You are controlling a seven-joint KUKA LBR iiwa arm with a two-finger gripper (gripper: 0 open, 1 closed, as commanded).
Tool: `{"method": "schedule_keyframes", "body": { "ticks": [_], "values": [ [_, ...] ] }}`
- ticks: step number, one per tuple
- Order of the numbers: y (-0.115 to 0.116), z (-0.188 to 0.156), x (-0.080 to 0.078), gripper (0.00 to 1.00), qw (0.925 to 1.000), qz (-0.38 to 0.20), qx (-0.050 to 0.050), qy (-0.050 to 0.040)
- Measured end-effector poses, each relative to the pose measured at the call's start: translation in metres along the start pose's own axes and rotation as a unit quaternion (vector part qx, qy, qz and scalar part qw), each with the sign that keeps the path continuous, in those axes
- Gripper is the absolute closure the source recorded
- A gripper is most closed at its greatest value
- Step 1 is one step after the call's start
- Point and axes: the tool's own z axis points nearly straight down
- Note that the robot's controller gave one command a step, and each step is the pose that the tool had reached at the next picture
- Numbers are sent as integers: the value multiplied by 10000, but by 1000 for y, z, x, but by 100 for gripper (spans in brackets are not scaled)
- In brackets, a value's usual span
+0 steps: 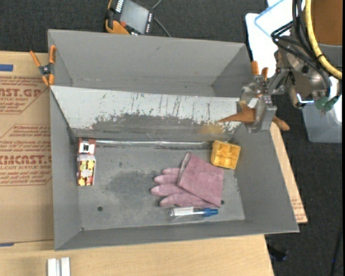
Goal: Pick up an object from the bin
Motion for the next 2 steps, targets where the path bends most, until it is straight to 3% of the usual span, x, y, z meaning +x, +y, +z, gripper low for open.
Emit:
{"method": "schedule_keyframes", "body": {
  "ticks": [1,2],
  "values": [
    [3,76,16,100,9977,-675,17,-57],
    [15,60,-12,100,9911,-1329,15,-88]
  ]
}}
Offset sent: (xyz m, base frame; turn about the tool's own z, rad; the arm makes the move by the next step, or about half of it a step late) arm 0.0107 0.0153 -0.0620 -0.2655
